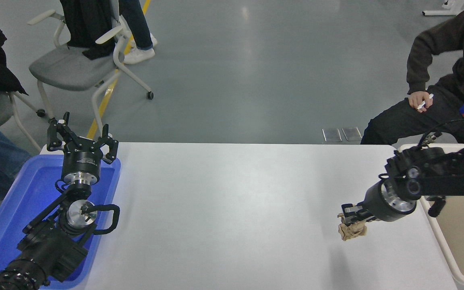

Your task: Pick up paper ball place in dustbin

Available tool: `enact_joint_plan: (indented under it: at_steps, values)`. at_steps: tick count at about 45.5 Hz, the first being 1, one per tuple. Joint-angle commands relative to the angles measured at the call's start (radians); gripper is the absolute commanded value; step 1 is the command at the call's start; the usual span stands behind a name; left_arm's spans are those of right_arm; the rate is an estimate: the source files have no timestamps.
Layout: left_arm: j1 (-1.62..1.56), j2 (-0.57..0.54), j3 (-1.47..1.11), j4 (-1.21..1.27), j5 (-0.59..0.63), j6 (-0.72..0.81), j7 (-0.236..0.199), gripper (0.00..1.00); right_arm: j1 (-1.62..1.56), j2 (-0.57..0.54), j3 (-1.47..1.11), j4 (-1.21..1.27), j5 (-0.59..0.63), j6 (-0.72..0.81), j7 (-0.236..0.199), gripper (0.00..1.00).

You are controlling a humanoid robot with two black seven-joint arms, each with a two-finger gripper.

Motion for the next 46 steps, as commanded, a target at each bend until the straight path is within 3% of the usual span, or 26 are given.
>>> enact_joint_plan:
  at_steps: [1,30,34,41,46]
  values:
    - [0.0,0.0,0.0,0.001,0.0,0.0,0.001,0.99,0.406,-0.028,-0.158,0.116,0.082,0.129,-0.008,0.0]
    - [0.0,0.003,0.0,0.0,0.0,0.0,0.001,0.99,0.515,-0.018,-0.332,0.115,0.059,0.144,-0.01,0.0]
    - [0.0,0.003,0.0,0.0,0.0,0.0,0.001,0.99,0.476,-0.061,-0.369,0.066,0.004,0.141,-0.01,0.0]
    - [0.0,0.0,0.0,0.001,0.0,0.0,0.001,0.99,0.364,-0.239,-0.355,-0.074,-0.233,0.149,-0.004,0.0]
    - [0.0,0.003,0.0,0.0,0.0,0.0,0.001,0.99,0.241,-0.324,-0.28,-0.214,-0.259,0.153,0.003,0.0]
